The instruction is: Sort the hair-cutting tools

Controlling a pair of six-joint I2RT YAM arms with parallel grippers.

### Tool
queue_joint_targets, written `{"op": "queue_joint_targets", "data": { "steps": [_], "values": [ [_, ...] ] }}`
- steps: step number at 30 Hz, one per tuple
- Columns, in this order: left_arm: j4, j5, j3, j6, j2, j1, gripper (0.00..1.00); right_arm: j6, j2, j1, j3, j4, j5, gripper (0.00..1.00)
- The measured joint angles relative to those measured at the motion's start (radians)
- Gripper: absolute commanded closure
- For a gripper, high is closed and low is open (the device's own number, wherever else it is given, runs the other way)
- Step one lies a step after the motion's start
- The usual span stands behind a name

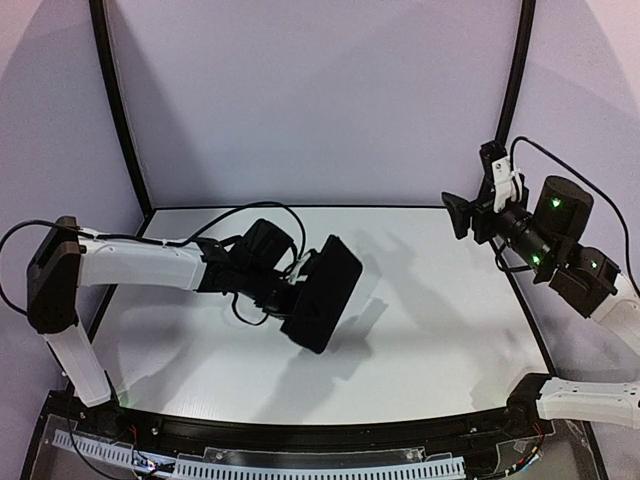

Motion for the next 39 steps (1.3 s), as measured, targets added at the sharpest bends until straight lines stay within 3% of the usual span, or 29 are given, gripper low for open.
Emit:
{"op": "queue_joint_targets", "data": {
  "steps": [8, 10, 11, 14, 19, 24, 30, 39],
  "values": [
    [0.165, -0.088, -0.013, -0.193, 0.062, 0.011, 0.39, 0.328, 0.017, -0.072, -0.009, -0.194, 0.106, 0.01],
    [0.185, -0.113, -0.036, -0.239, 0.059, 0.028, 0.12, 0.37, 0.018, -0.091, -0.009, -0.217, 0.114, 0.01],
    [0.185, -0.135, -0.051, -0.254, 0.054, 0.037, 0.04, 0.385, 0.019, -0.101, -0.009, -0.226, 0.119, 0.01],
    [0.108, -0.268, -0.095, -0.291, 0.005, 0.056, 0.01, 0.421, 0.019, -0.122, -0.013, -0.237, 0.134, 0.01],
    [-0.203, -0.626, -0.11, -0.393, -0.22, 0.094, 0.01, 0.496, 0.025, -0.178, -0.018, -0.277, 0.146, 0.01],
    [-0.431, -0.87, -0.108, -0.488, -0.434, 0.214, 0.01, 0.541, 0.03, -0.238, -0.032, -0.302, 0.154, 0.01],
    [-0.57, -0.987, -0.111, -0.537, -0.51, 0.336, 0.01, 0.537, -0.015, -0.248, -0.083, -0.299, 0.147, 0.01],
    [-0.618, -1.085, -0.179, -0.556, -0.645, 0.483, 0.01, 0.545, -0.113, -0.248, -0.204, -0.225, 0.184, 0.01]
  ]
}}
